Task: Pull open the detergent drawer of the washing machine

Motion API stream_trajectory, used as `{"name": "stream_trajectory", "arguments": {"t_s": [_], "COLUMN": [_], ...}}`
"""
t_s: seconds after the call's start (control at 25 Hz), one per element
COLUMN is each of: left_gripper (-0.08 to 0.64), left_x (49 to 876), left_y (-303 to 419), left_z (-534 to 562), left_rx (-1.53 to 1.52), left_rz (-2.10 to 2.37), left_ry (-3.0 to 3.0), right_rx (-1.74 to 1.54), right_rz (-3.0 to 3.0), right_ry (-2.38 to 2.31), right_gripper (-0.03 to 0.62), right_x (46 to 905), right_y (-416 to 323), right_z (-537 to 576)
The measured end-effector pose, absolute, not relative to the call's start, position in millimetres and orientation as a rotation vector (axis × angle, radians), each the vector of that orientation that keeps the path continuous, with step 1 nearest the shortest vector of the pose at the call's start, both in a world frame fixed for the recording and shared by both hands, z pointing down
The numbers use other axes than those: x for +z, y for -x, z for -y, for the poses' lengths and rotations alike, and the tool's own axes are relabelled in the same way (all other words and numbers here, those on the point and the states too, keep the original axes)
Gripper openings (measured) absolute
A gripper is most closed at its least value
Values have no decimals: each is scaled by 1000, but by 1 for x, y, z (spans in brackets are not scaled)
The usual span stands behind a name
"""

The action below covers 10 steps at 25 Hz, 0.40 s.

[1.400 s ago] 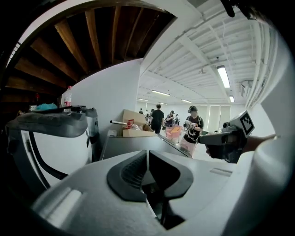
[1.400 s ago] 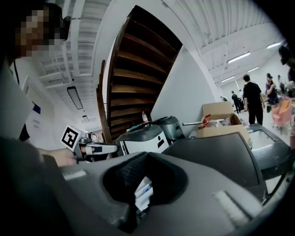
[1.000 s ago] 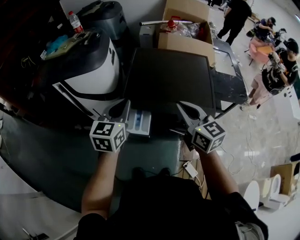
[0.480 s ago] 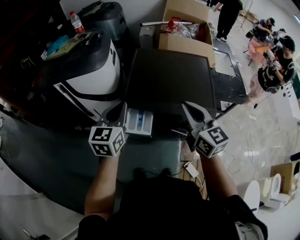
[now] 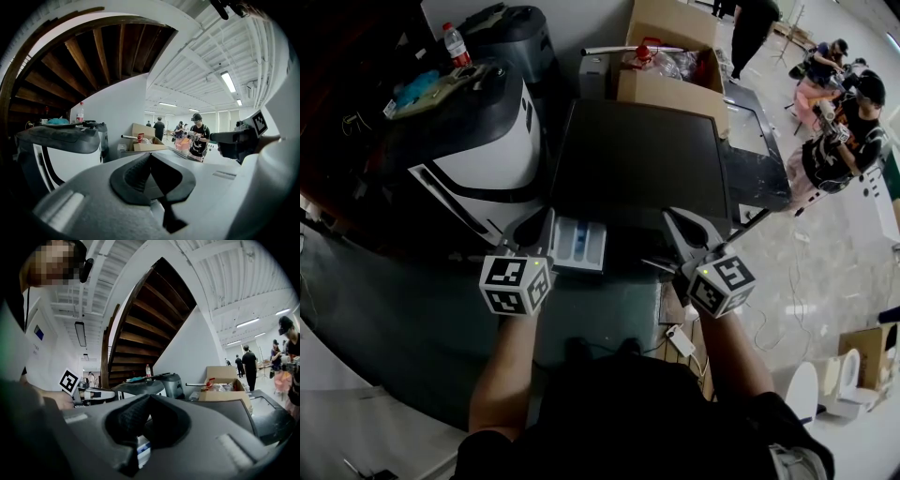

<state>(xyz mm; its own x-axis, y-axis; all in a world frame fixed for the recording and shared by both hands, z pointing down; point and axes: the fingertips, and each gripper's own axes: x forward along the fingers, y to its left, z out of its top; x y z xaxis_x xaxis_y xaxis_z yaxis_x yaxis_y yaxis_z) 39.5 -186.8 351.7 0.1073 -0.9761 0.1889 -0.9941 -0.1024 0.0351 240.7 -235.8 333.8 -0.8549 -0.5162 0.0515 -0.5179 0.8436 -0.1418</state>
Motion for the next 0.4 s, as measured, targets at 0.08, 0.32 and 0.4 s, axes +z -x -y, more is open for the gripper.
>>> {"name": "stream_trajectory", "arguments": {"t_s": [0.08,0.32,0.4], "left_gripper": [11,11,11], "left_x": [353,357,357], "left_y": [-40,-43,-42], "left_z": [185,183,182], "left_rx": [181,193,198], "left_rz": [1991,1979,1975], "left_ry": [-2220,-2220,-2219], "right_rx": [243,253,255], "right_rz": [3008,3006,3006], "right_ry": [-836,-822,-818], "right_gripper": [2,2,2], "right_x": [335,338,338], "right_y": [-239,-236,-234], "right_z": [233,230,228]}}
